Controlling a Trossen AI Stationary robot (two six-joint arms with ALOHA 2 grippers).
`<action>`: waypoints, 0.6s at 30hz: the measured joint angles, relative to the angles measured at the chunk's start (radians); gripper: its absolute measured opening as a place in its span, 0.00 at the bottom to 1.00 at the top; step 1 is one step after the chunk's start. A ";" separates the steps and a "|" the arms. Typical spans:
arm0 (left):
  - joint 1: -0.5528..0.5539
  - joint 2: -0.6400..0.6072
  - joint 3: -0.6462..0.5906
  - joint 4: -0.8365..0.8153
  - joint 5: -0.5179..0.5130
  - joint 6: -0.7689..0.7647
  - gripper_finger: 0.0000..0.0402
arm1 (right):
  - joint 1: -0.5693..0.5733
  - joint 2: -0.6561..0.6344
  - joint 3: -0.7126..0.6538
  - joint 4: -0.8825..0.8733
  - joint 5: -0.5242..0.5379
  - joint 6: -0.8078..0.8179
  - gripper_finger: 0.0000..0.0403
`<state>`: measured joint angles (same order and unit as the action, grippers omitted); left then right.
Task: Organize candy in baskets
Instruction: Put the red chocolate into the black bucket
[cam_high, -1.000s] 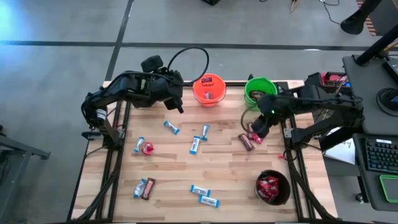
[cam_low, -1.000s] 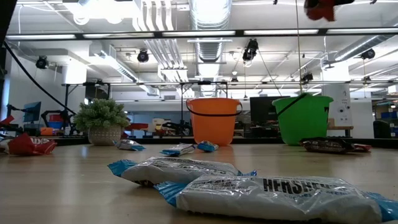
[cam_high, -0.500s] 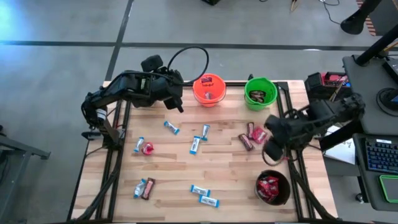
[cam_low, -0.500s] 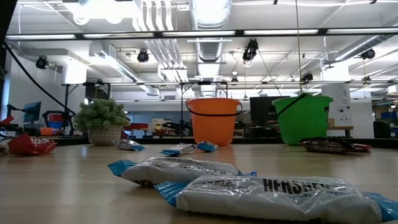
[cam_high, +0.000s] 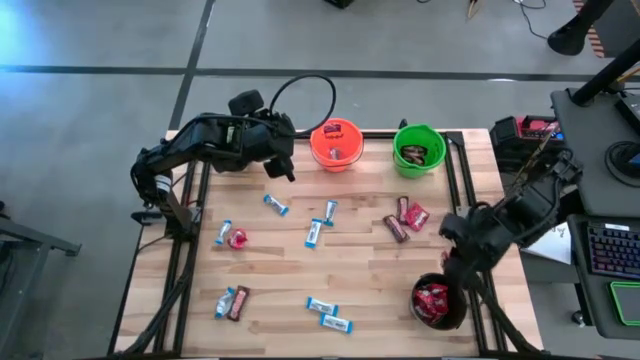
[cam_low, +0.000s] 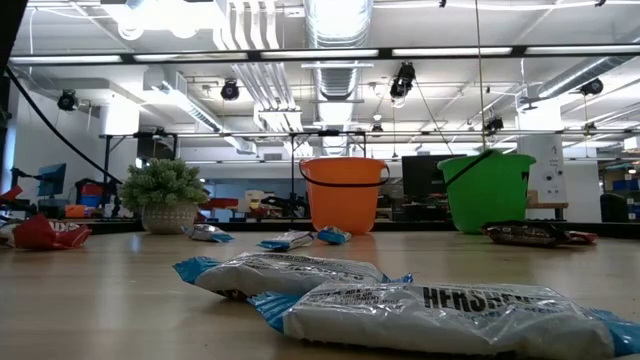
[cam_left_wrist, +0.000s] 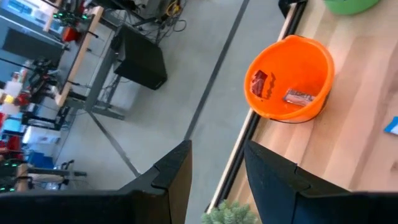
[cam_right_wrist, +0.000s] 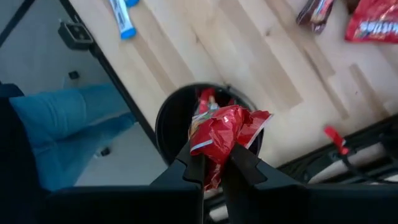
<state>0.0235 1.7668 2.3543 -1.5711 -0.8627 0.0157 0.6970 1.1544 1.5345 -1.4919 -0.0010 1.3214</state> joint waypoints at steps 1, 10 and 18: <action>0.000 0.000 0.000 0.000 0.012 -0.005 0.32 | 0.019 0.004 -0.002 0.001 0.000 0.016 0.05; 0.000 0.000 0.000 0.000 0.042 -0.025 0.32 | 0.136 0.064 -0.002 0.010 0.001 0.119 0.05; 0.000 0.000 0.000 0.000 0.043 -0.025 0.32 | 0.166 0.146 -0.002 0.014 0.000 0.130 0.05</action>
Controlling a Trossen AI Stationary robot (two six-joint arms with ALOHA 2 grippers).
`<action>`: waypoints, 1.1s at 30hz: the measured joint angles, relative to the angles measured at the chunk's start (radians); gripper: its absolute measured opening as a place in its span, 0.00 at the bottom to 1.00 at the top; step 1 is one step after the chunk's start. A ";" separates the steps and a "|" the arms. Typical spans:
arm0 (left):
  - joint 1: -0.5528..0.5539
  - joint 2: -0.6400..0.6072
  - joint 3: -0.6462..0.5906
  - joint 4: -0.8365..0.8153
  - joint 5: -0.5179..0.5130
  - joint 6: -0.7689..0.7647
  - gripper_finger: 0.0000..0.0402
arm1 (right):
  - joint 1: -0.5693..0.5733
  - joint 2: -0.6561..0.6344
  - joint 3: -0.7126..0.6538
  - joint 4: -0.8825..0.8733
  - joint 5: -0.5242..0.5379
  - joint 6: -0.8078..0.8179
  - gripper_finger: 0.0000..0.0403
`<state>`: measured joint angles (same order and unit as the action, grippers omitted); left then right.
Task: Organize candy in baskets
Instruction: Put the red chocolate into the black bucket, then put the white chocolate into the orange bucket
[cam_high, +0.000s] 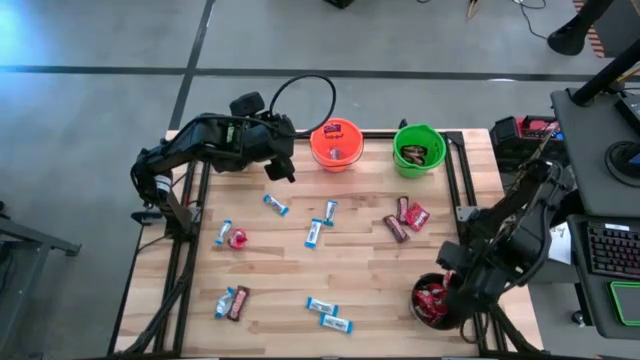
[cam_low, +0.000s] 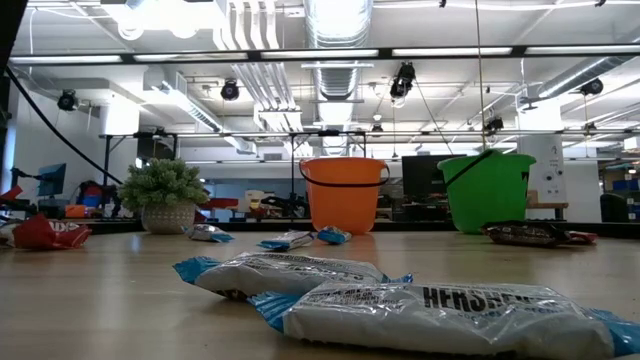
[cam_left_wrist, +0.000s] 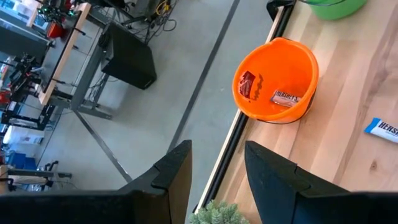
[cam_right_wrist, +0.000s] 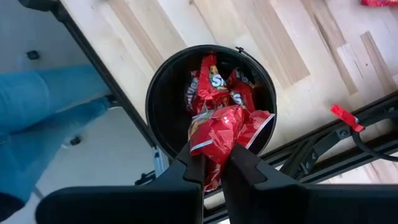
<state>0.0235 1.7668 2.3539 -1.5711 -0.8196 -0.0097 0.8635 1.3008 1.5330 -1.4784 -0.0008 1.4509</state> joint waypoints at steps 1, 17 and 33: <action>0.000 0.000 0.000 0.000 0.000 0.000 0.32 | 0.000 0.010 0.000 0.001 -0.001 -0.004 0.05; 0.000 0.000 0.000 0.000 0.077 0.000 0.32 | 0.000 0.037 0.000 0.065 -0.036 -0.021 0.20; 0.000 0.000 0.000 0.000 0.078 0.000 0.32 | -0.042 0.035 0.000 0.078 0.127 -0.091 0.37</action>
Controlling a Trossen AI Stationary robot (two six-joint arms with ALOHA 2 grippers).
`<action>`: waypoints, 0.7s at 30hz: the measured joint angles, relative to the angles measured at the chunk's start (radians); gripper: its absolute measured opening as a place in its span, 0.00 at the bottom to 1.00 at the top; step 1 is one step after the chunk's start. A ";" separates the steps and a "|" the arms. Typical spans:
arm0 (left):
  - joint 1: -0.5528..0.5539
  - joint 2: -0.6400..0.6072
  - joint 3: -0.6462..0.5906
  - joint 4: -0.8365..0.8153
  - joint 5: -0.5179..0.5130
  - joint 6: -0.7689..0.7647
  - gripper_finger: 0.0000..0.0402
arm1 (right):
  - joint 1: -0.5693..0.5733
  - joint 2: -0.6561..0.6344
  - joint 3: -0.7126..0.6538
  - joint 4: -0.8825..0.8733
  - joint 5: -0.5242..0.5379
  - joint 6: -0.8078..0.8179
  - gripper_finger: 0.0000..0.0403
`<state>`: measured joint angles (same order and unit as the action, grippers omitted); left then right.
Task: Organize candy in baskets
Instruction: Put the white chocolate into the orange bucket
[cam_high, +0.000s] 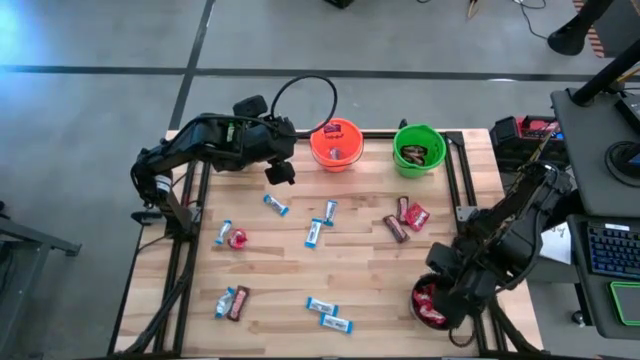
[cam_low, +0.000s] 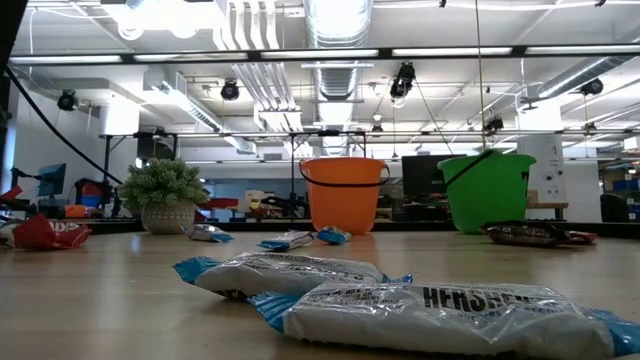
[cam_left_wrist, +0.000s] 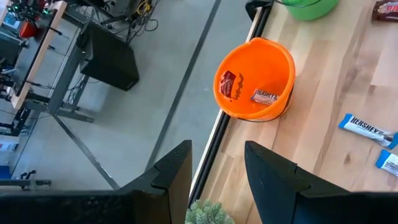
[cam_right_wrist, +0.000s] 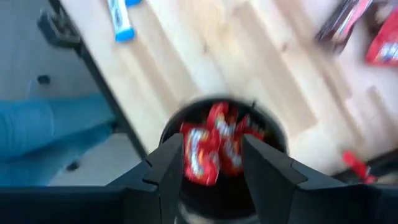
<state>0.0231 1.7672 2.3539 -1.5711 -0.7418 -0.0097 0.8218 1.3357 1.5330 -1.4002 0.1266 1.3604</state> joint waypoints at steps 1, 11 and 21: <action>0.000 0.000 0.000 0.000 0.000 0.000 0.32 | -0.012 0.000 0.000 0.000 0.020 -0.019 0.37; 0.000 0.000 0.000 0.000 0.001 0.000 0.32 | -0.179 0.000 0.000 0.049 0.114 -0.260 0.37; 0.000 0.000 0.000 0.000 0.002 0.000 0.32 | -0.401 0.004 0.000 0.308 0.145 -0.598 0.37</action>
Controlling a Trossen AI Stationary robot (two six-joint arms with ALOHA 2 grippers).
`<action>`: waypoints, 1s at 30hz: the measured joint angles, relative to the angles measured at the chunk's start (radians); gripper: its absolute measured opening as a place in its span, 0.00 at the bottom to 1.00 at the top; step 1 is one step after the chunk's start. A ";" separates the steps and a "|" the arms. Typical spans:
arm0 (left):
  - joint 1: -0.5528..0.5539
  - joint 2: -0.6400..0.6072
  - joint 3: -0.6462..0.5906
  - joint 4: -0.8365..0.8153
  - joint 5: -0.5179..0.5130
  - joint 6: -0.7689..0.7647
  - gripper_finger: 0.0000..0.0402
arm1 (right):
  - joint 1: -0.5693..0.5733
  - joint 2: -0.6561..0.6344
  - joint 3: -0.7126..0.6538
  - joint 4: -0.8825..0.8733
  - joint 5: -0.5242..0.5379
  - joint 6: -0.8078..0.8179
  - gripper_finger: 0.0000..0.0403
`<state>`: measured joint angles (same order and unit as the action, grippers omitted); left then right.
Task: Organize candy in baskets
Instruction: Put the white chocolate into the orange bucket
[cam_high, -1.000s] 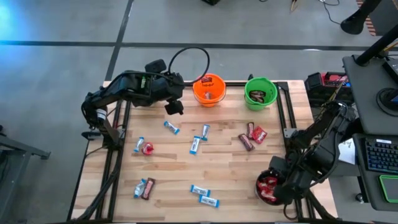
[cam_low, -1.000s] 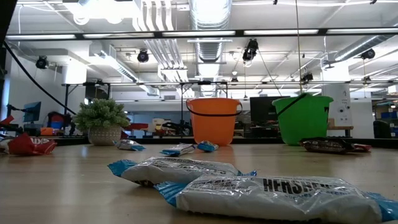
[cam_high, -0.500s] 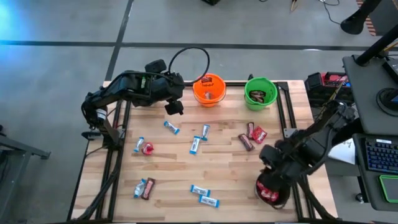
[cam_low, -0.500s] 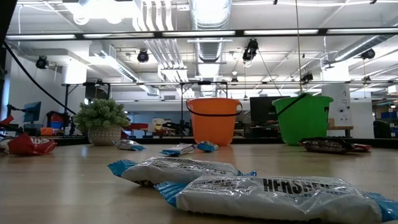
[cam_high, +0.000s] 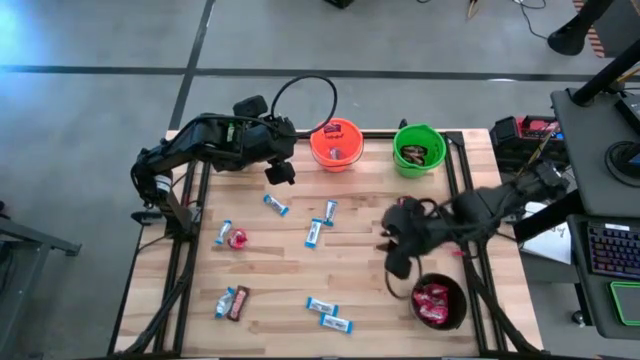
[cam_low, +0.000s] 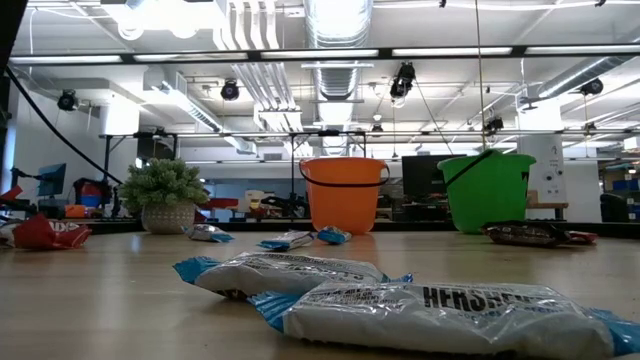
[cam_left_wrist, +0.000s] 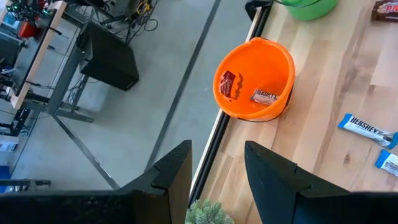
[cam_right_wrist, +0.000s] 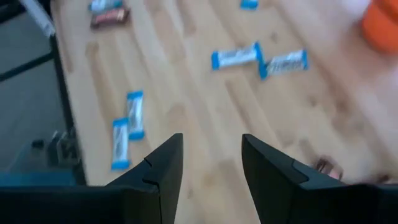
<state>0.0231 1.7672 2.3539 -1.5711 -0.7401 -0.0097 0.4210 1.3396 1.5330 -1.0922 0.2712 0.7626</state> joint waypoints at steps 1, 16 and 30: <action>0.000 0.000 0.000 0.000 0.000 0.000 0.32 | -0.021 0.000 0.000 0.015 0.004 -0.024 0.37; 0.004 -0.043 0.000 0.000 0.016 0.025 0.32 | -0.276 0.042 0.000 0.261 0.001 -0.121 0.37; 0.005 -0.202 0.000 0.000 -0.002 0.008 0.32 | -0.396 0.251 0.000 0.397 0.018 0.094 0.37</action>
<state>0.0280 1.5651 2.3539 -1.5711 -0.7418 -0.0012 0.0246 1.5906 1.5330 -0.6954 0.2888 0.8568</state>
